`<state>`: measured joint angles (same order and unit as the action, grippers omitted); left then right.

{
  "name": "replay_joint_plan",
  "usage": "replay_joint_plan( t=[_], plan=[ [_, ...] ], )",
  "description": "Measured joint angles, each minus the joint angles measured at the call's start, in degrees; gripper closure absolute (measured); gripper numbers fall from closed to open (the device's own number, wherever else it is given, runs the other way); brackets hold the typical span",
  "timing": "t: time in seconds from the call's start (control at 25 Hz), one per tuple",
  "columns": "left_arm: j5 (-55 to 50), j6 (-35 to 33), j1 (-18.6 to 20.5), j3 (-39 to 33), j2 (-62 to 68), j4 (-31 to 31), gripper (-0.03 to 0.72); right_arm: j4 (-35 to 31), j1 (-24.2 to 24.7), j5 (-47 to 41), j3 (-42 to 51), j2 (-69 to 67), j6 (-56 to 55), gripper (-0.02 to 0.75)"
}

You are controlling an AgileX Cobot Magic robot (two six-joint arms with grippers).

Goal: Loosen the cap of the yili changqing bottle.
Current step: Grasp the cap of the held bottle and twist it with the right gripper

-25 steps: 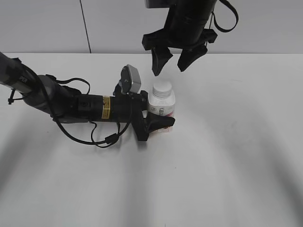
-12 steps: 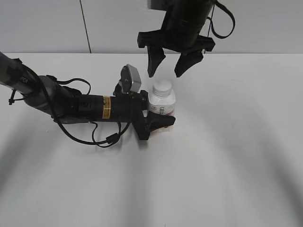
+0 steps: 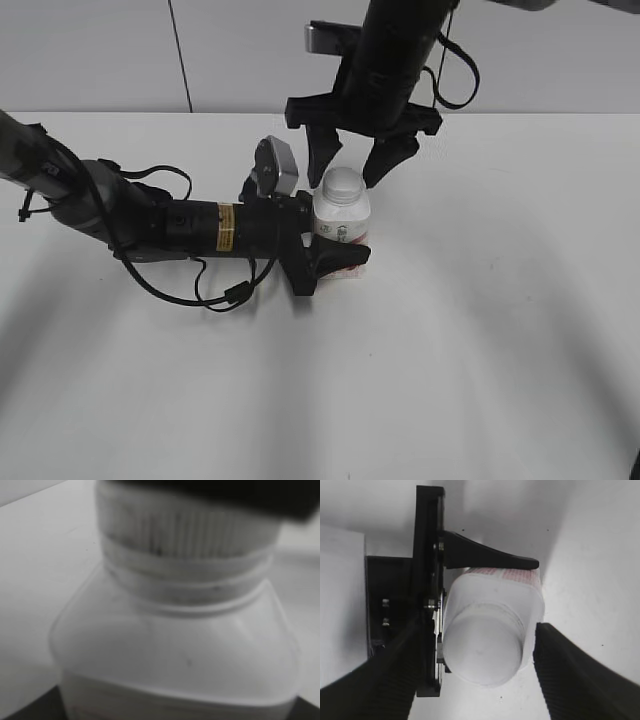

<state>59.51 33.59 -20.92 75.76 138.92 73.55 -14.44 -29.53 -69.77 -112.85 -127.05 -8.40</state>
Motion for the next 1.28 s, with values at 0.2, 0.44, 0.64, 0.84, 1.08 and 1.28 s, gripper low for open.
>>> replay_joint_plan(
  t=[0.2,0.44,0.64,0.84,1.08,1.28],
  plan=[
    [0.0,0.0,0.0,0.0,0.0,0.0,0.272,-0.1,0.0,0.0,0.0,-1.0,0.0,0.192],
    [0.0,0.0,0.0,0.0,0.0,0.0,0.272,-0.4,0.0,0.0,0.0,-1.1,0.0,0.237],
    [-0.1,0.0,0.0,0.0,0.0,0.0,0.272,0.0,0.0,-0.1,0.0,-1.1,-0.1,0.338],
    [-0.1,0.0,0.0,0.0,0.0,0.0,0.272,0.0,0.0,-0.1,0.0,-1.1,2.8,0.339],
    [-0.1,0.0,0.0,0.0,0.0,0.1,0.272,-0.2,0.0,-0.1,0.0,-1.1,27.1,0.339],
    [0.0,-0.2,0.0,0.0,0.0,0.2,0.274,-0.4,0.0,-0.1,0.0,-1.1,44.4,0.339]
  ],
)
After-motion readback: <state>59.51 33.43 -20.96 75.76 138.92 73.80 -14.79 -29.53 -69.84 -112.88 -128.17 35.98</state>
